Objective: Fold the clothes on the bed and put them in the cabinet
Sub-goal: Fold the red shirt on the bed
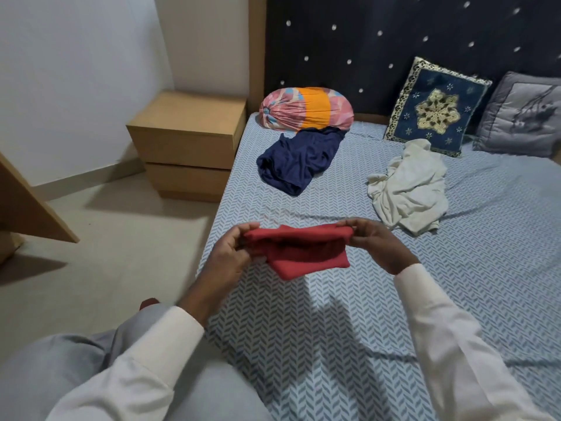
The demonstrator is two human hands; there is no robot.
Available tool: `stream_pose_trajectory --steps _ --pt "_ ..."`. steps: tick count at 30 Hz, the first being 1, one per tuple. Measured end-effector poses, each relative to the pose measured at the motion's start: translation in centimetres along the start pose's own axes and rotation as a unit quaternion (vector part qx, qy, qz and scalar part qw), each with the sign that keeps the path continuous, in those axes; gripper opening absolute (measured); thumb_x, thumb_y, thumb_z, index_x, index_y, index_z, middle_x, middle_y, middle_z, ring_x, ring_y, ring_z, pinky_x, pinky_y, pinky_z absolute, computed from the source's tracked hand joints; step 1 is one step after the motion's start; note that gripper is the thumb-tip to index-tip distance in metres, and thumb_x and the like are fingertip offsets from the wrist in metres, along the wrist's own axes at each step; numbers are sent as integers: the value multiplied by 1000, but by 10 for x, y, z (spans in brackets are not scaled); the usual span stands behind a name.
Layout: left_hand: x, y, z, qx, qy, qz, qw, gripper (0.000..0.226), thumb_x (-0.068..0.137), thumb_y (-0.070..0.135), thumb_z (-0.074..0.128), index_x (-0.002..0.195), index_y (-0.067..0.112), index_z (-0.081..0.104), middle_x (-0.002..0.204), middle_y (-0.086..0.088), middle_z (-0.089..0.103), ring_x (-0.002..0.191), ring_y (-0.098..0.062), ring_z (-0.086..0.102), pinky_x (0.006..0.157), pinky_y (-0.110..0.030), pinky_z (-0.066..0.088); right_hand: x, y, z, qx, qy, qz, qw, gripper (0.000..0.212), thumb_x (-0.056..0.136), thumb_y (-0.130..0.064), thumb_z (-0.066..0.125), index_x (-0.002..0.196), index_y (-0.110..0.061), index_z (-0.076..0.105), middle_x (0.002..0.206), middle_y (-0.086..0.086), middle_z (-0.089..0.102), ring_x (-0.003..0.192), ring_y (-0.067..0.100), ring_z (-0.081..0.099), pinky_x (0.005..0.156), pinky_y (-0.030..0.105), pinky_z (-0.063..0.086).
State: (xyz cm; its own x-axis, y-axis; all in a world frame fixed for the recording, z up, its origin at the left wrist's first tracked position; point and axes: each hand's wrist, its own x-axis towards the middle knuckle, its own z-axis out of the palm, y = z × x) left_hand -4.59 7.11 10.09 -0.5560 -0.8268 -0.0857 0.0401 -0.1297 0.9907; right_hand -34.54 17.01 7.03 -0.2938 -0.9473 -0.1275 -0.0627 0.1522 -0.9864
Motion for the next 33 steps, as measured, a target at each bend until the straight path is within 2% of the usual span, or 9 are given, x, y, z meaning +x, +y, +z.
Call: stream_pose_trajectory --steps 3,6,10,14,19,21,25,28,33 --pt "-10 28 -15 78 -28 73 994 50 79 -16 63 118 14 63 108 0 70 91 -5 67 79 -22 55 -28 -29 8 -45 60 -100 992 21 82 0 71 98 -13 71 94 1 73 87 8 68 79 21 52" --pt "-19 44 -29 162 9 172 972 15 82 25 69 93 34 71 87 2 69 73 -9 61 66 -29 52 -57 -50 7 -83 66 -189 976 17 78 -19 75 93 -12 71 108 16 59 99 16 61 85 24 51" --pt "-16 55 -34 202 9 243 949 9 88 43 59 95 43 66 100 -3 56 91 -11 56 82 -25 47 -81 -70 19 21 28 -222 974 22 89 -34 67 95 -13 64 92 10 60 86 17 55 74 24 47" --pt "12 40 -4 33 18 100 994 17 95 37 57 98 26 70 96 9 72 90 -2 62 81 -23 52 -64 -55 30 65 114 -159 978 21 93 -19 61 110 -24 71 105 2 72 93 14 64 77 24 53" --pt "85 -95 -24 113 -2 -138 984 92 66 94 41 106 18 72 111 -10 71 108 -26 66 97 -45 51 -24 30 45 41 235 132 962 39 93 -34 63 124 -15 51 85 0 64 62 9 58 52 23 43" --pt "74 -151 -37 203 -39 -234 950 99 59 92 51 108 7 70 111 -17 70 103 -28 68 89 -39 55 -34 80 57 -20 200 249 947 65 72 -57 72 116 -15 47 81 4 59 58 13 56 52 23 40" --pt "10 -144 -42 235 -55 -290 926 58 60 42 88 100 7 67 94 -10 74 78 -21 71 65 -29 60 -77 132 76 -121 190 305 925 78 52 -62 79 108 -18 48 103 6 66 87 22 68 69 38 57" --pt "-7 -149 -49 357 -140 -300 873 72 51 41 87 112 15 61 107 -4 71 93 -22 69 82 -33 58 -104 136 86 -140 145 319 926 73 52 -55 86 104 -22 47 99 0 68 84 18 70 61 33 57" --pt "-16 -150 -46 538 -230 -257 769 58 76 30 77 128 15 58 124 -6 66 107 -22 64 93 -31 52 -124 138 84 -136 98 324 931 51 69 -25 87 102 -13 51 96 9 68 82 21 68 65 38 60"
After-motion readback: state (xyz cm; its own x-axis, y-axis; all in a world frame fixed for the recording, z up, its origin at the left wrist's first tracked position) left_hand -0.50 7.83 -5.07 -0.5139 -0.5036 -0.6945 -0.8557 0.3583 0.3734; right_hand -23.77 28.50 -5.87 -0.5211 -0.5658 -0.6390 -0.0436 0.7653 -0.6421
